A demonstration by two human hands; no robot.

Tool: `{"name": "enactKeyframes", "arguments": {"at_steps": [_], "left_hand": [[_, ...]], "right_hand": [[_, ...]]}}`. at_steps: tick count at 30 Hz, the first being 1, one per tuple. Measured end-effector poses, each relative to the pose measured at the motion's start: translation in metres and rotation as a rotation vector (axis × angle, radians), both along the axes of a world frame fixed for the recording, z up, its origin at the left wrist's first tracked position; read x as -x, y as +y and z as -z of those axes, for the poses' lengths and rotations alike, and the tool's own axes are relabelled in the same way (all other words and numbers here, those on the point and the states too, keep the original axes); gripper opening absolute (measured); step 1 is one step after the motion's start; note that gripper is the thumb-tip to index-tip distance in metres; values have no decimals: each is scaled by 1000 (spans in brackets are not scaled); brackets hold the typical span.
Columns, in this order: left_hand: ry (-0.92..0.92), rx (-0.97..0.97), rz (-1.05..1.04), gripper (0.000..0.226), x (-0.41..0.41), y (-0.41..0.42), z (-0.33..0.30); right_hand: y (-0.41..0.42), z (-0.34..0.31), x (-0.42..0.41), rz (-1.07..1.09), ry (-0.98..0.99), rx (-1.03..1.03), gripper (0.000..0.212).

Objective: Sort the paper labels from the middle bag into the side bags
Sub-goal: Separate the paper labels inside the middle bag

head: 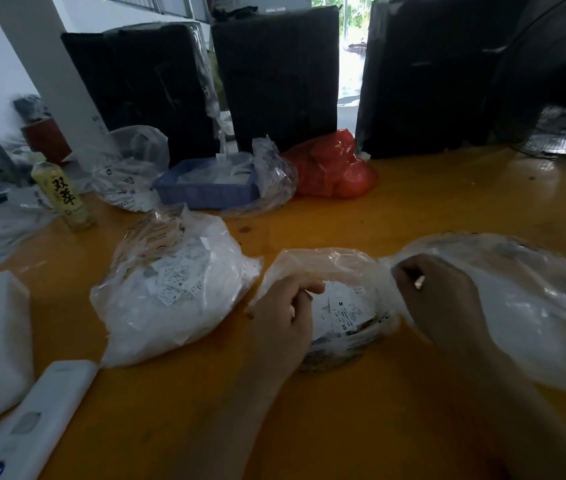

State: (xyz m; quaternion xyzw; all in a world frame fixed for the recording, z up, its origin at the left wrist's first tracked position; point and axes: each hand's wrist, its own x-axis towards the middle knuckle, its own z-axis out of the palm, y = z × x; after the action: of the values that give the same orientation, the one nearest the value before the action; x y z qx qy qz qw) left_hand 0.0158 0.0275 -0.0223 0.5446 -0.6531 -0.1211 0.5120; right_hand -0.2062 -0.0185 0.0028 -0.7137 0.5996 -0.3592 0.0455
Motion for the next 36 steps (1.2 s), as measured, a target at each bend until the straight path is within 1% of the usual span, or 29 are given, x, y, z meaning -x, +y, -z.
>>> {"name": "enactKeyframes", "arguments": {"at_steps": [3, 4, 6, 7, 9, 12, 14, 15, 16, 18, 24, 28, 32, 36], "left_hand": [[150, -140, 30, 32, 3, 1, 3], [197, -176, 41, 32, 3, 1, 3], [263, -212, 68, 26, 3, 3, 1], [286, -221, 86, 22, 3, 3, 0], [302, -258, 126, 20, 3, 5, -2], [293, -334, 128, 18, 4, 6, -3], [291, -350, 101, 29, 1, 4, -2], [298, -347, 94, 30, 1, 3, -3], [314, -329, 90, 25, 0, 3, -3], [382, -287, 89, 13, 0, 3, -4], [565, -330, 80, 19, 2, 1, -3], [695, -323, 65, 21, 1, -4, 1], [786, -337, 44, 20, -4, -8, 5], [820, -333, 54, 17, -4, -7, 6]], "right_hand": [[9, -1, -18, -135, -188, 50, 16], [13, -1, -22, -199, -295, 14, 18], [20, 0, -32, -362, -502, -122, 23], [22, 2, -37, -428, -552, -170, 26], [25, 7, -45, -493, -579, -215, 32], [27, 12, -49, -511, -554, -228, 33], [28, 14, -49, -517, -535, -231, 34], [27, 14, -50, -513, -530, -239, 34], [27, 14, -50, -506, -525, -252, 34], [26, 14, -50, -482, -499, -280, 35], [24, 14, -51, -411, -390, -254, 36], [20, 13, -44, -354, -351, -211, 28], [14, 2, -27, -209, -304, -166, 25], [0, -5, 11, 84, -105, -212, 32]]}}
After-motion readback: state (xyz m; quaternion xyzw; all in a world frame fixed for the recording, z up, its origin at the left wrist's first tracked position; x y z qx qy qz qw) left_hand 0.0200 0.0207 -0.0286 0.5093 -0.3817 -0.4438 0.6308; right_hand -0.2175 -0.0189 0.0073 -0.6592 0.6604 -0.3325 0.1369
